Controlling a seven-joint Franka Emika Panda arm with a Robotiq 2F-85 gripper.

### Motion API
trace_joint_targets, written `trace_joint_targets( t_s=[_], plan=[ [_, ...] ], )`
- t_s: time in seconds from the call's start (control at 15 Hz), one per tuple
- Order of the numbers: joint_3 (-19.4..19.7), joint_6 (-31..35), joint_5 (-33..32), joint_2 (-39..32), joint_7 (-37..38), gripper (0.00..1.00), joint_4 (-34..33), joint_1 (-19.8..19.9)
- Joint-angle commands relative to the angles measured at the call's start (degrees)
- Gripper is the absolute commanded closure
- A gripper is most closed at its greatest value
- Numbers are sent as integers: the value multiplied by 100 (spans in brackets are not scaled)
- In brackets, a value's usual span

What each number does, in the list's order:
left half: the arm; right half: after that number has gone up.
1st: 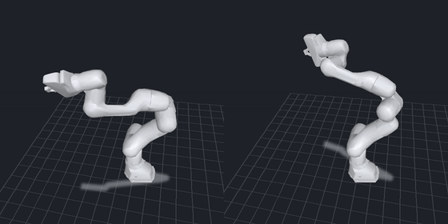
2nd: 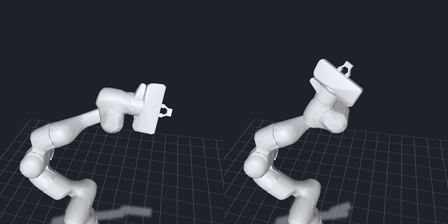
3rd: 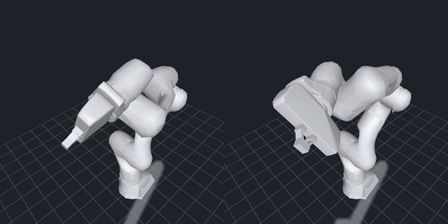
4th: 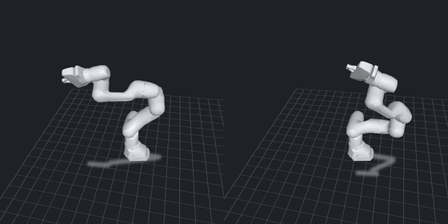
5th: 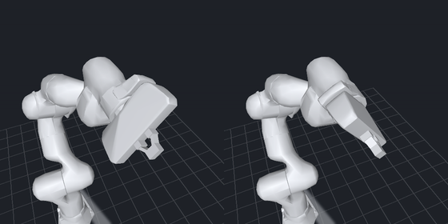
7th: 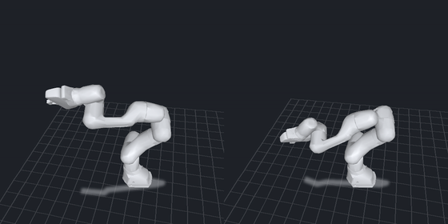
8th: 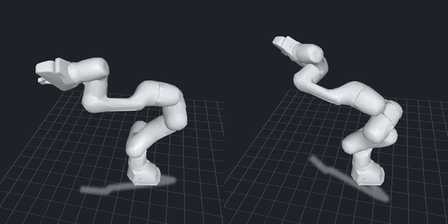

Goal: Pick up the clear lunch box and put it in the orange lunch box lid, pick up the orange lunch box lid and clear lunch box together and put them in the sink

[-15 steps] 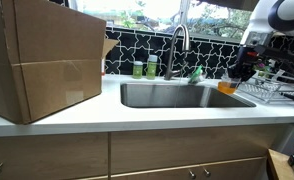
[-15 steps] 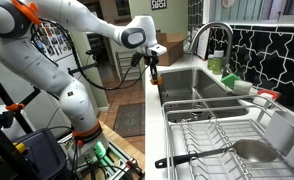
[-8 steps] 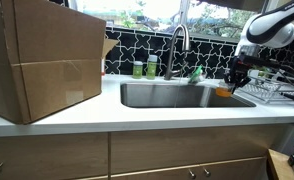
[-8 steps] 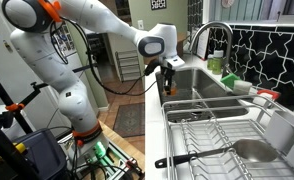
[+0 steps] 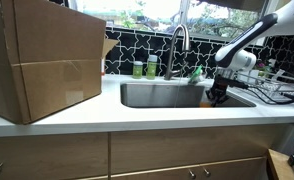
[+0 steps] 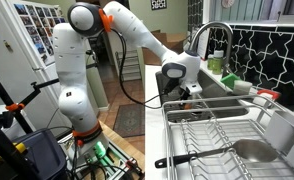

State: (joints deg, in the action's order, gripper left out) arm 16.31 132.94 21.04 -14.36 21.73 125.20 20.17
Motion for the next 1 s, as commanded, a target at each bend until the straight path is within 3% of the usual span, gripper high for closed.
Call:
trace_joint_targets(
  t_s=[0.0,0.47,0.53,0.8,0.87,0.93],
  plan=[
    [-83,-17,368,-975,183,98,-838,-37],
    [-161,-74,328,-2040,708,98,-1566,-105],
    [-111,4,229,-1732,584,91,-1318,-137],
    [-133,3,233,-1998,647,91,-1474,-152],
    [-74,196,200,-2076,840,98,-1477,-241],
    [-137,240,275,-2167,834,98,-1514,-232]
  ],
)
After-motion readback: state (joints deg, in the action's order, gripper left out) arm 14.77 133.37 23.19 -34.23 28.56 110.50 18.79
